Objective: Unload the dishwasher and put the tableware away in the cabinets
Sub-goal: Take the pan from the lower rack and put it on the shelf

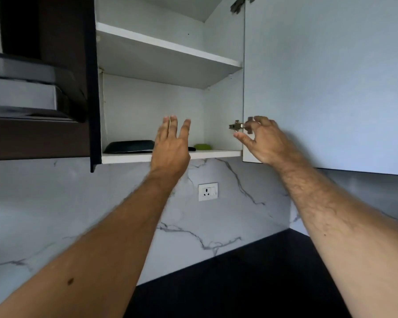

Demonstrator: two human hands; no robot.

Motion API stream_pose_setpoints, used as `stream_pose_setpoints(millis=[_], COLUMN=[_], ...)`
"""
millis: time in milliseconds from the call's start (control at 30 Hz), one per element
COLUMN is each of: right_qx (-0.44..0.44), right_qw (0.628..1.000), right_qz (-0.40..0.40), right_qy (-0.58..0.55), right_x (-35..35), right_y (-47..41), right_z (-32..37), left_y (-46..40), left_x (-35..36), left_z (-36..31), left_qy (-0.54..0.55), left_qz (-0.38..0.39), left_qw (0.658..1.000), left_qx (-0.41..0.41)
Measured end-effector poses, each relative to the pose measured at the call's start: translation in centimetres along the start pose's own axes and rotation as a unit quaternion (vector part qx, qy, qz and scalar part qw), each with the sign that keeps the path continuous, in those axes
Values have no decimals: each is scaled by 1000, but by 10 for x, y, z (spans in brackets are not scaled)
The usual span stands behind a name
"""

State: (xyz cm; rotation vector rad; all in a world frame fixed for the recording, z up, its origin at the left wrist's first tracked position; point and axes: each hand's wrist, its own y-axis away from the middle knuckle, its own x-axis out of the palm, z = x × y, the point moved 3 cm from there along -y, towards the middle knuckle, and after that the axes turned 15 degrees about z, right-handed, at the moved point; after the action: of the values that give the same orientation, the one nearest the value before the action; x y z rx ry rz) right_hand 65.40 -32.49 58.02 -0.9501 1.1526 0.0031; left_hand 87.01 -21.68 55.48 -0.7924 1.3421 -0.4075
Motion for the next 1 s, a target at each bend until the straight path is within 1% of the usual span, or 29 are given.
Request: stream_pose_setpoints(millis=[133, 200, 267, 367, 533, 767, 1000], right_qx=[33, 48, 70, 104, 164, 244, 342], right_qw=[998, 997, 994, 988, 974, 953, 912], right_qz=[-13, -18, -17, 3, 42, 59, 124], right_qy=[44, 65, 81, 113, 150, 170, 190], right_x=[-24, -33, -41, -54, -70, -97, -127], right_y=[48, 75, 104, 151, 224, 317, 440], right_z=[-7, -12, -18, -32, -61, -97, -122], left_y=[24, 37, 50, 71, 110, 157, 225], left_x=[-16, -14, -7, 5, 24, 35, 25], left_z=[-18, -26, -37, -61, -116, -197, -279], left_qy=[43, 58, 76, 111, 153, 196, 231], left_qz=[9, 0, 7, 22, 49, 116, 130], left_qw=[998, 997, 995, 989, 973, 946, 915], left_qx=[43, 52, 64, 93, 163, 229, 304])
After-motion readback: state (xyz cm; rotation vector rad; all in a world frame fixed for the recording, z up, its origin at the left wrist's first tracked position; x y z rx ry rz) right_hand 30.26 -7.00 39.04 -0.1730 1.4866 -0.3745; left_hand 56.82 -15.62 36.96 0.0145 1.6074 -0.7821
